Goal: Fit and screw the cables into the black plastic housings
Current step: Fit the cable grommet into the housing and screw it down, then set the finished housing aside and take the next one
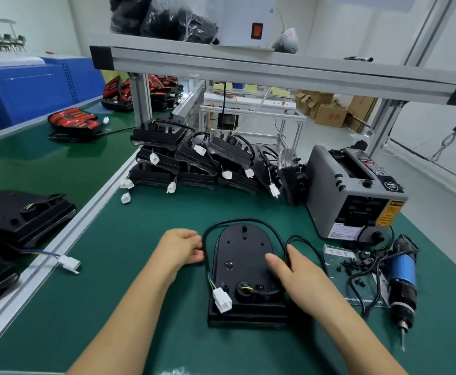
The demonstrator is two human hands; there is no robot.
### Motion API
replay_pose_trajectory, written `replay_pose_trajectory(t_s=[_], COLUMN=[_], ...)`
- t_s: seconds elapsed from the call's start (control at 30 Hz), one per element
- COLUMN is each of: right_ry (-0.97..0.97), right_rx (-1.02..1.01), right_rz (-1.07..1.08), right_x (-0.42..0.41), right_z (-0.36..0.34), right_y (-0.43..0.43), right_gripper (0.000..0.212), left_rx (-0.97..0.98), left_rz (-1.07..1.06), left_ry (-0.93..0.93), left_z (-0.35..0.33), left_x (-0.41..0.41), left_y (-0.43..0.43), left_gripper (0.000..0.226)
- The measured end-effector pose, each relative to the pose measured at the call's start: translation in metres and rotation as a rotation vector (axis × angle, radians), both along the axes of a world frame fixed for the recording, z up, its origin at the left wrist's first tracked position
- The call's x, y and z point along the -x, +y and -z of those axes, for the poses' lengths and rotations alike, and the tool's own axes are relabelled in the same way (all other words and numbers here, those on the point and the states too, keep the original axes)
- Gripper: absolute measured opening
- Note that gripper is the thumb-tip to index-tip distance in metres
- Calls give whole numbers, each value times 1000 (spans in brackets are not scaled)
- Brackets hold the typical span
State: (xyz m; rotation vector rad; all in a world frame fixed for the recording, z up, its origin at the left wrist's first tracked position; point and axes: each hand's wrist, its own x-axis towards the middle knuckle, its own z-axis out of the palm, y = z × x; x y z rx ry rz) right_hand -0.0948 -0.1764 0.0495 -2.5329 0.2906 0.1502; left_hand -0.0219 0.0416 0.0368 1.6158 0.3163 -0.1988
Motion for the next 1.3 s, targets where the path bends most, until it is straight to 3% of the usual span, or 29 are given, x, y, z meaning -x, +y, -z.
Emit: replay_pose_trajectory(t_s=[0.07, 0.17, 0.23, 0.33, 0.43, 0.57, 0.7, 0.8, 0.9, 1.0, 1.17, 1.3], right_ry=[27, 61, 76, 114, 132, 62, -35, -60, -77, -109, -209, -266], right_rx=[27, 126, 185, 131, -77, -464, -930, -1138, -1209, -1233, -1152, -1029], right_rz=[-12, -39, -59, -110, -105, -22, 94, 140, 194, 193, 124, 93], right_x=[2, 2, 1, -3, -5, -4, -5, -7, -9, -10, -13, -19], right_z=[-3, -7, -8, -9, -6, 7, 12, 9, 11, 12, 10, 3], right_y=[3, 6, 6, 6, 4, -1, 5, 14, 22, 26, 30, 39], right_gripper=[89, 97, 88, 66, 51, 30, 31, 28, 34, 34, 19, 17], left_rx=[-44, -382, -585, -649, -484, -74, 297, 519, 738, 808, 744, 674], left_rz=[69, 246, 310, 365, 358, 266, 150, -4, -134, -65, 128, 105], left_ry=[-12, -52, -7, 6, -10, -71, -69, -96, -23, 17, 8, -46], left_z=[2, 5, 4, 7, 10, 4, -5, -11, -15, -20, -16, -15], left_x=[9, 27, 43, 62, 68, 71, 73, 75, 79, 88, 94, 93], left_y=[0, 4, -1, -20, -32, -27, -25, -28, -24, -17, -6, -6], left_gripper=[23, 42, 50, 60, 62, 58, 57, 57, 43, 24, 39, 45])
